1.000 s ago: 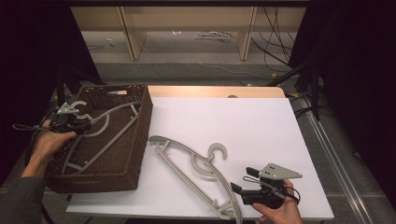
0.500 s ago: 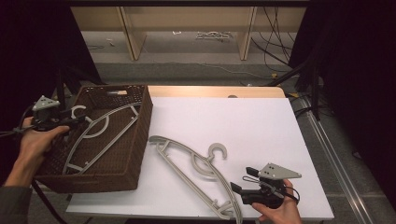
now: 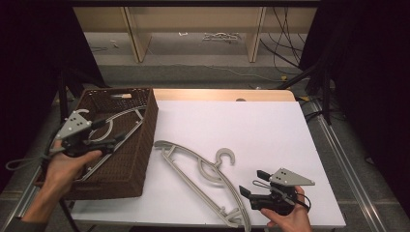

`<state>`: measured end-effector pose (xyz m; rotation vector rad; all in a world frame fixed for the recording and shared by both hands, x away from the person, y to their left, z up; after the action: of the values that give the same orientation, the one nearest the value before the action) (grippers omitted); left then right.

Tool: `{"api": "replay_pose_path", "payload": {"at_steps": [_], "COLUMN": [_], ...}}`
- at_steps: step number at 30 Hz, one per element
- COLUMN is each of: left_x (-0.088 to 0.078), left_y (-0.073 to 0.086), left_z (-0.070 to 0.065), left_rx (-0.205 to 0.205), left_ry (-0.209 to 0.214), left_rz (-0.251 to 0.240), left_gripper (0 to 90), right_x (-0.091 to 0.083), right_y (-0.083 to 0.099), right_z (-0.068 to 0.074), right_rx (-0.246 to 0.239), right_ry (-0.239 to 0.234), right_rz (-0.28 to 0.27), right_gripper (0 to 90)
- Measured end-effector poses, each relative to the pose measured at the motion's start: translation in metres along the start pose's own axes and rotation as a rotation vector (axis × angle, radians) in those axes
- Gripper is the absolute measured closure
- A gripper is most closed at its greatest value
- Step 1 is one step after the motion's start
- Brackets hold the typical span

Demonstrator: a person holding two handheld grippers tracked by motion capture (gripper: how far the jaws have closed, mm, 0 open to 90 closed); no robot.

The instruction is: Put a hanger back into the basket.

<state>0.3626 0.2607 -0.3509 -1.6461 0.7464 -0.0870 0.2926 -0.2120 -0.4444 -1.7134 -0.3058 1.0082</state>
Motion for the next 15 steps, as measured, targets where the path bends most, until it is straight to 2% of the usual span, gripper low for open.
{"api": "replay_pose_path", "payload": {"at_steps": [1, 2, 4, 7, 9, 11, 13, 14, 15], "left_x": [0.0, 0.001, 0.003, 0.006, 0.007, 0.008, 0.01, 0.011, 0.011], "left_y": [0.002, 0.007, 0.014, 0.024, 0.032, 0.04, 0.05, 0.054, 0.059], "left_z": [-0.006, -0.016, -0.032, -0.05, -0.059, -0.065, -0.072, -0.075, -0.077], "left_rx": [-0.012, -0.022, -0.017, 0.027, 0.013, -0.012, 0.002, 0.008, 0.019], "left_ry": [0.027, 0.073, 0.118, 0.134, 0.156, 0.183, 0.236, 0.243, 0.238], "left_rz": [-0.002, -0.007, -0.011, -0.025, -0.04, -0.046, -0.033, -0.034, -0.033], "left_gripper": [20.9, 21.0, 21.4, 21.2, 20.0, 20.0, 17.6, 17.7, 17.7], "right_x": [0.0, 0.0, -0.001, -0.002, -0.002, 0.0, 0.0, -0.002, -0.002], "right_y": [0.0, -0.001, -0.001, 0.0, 0.001, 0.002, 0.002, 0.001, 0.001], "right_z": [0.0, 0.0, -0.001, -0.001, 0.0, -0.002, -0.001, -0.002, -0.002], "right_rx": [-0.001, -0.002, -0.019, -0.009, 0.002, -0.019, -0.004, -0.001, 0.008], "right_ry": [0.001, 0.004, 0.018, 0.021, 0.016, 0.03, 0.017, 0.026, 0.024], "right_rz": [-0.003, -0.005, -0.023, -0.009, -0.018, -0.034, -0.037, -0.02, -0.035], "right_gripper": [18.1, 18.0, 17.9, 17.6, 17.4, 17.3, 17.4, 17.4, 17.4]}}
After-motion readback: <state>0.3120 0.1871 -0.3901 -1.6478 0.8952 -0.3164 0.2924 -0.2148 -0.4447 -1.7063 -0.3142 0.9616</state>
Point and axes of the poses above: each handheld gripper's, and its own axes: x roughly forward along the jaws, y roughly out of its underside, z roughly to its left, the point moved 2 cm from there along x, roughly forward along the jaws, and after that the axes turned 15 degrees about -x, right-handed, at the moved point
